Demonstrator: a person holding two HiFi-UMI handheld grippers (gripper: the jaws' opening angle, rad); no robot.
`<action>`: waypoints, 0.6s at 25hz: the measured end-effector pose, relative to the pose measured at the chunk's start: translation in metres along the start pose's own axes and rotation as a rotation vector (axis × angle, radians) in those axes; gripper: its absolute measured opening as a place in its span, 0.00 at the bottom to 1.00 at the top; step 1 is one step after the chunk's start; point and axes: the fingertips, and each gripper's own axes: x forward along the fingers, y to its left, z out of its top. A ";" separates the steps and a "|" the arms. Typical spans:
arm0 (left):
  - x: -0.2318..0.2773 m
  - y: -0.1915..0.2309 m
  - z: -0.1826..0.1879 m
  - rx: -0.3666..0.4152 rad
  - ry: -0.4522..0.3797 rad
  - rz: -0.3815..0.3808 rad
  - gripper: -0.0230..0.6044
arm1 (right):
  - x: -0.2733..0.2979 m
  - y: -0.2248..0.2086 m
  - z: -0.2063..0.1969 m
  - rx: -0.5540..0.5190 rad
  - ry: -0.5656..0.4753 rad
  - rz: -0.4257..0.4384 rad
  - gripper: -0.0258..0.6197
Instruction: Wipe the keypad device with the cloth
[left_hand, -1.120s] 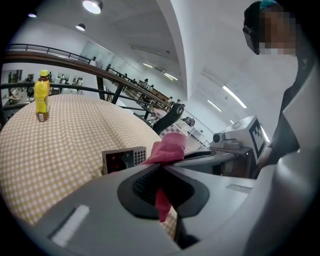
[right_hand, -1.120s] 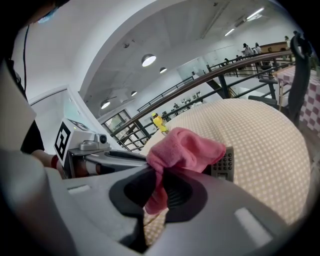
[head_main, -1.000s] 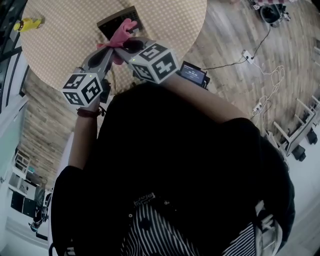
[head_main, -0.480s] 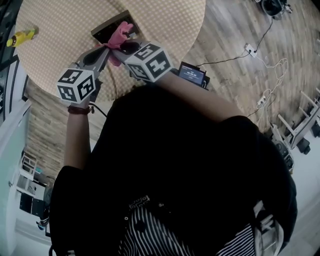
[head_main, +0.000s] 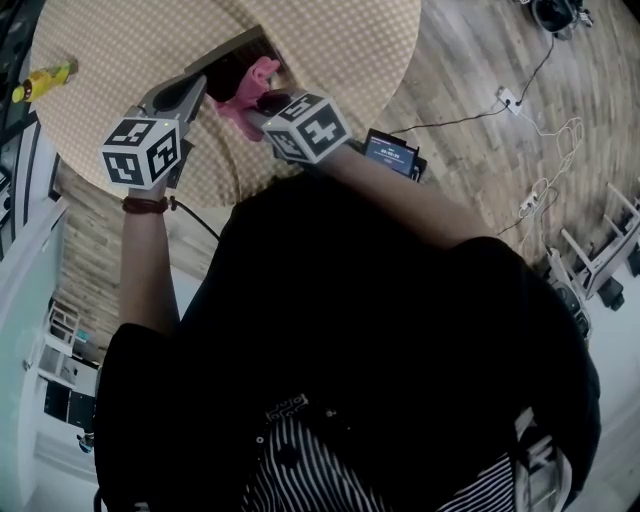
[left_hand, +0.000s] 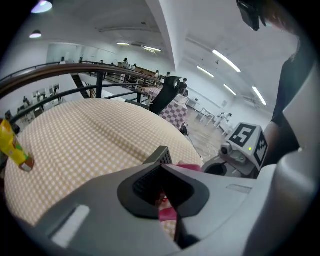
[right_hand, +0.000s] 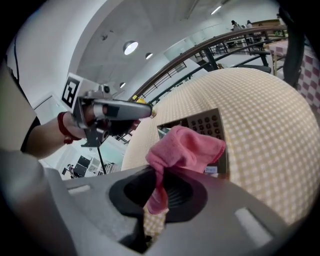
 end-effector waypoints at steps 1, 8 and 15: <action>0.003 0.004 0.003 0.033 0.021 0.016 0.04 | 0.002 -0.001 -0.006 -0.001 0.011 0.000 0.11; 0.039 0.026 0.014 0.099 0.127 0.028 0.04 | 0.018 -0.003 -0.016 -0.072 0.070 -0.018 0.11; 0.059 0.033 0.000 0.057 0.152 -0.003 0.04 | 0.040 0.001 0.017 -0.126 0.028 -0.039 0.11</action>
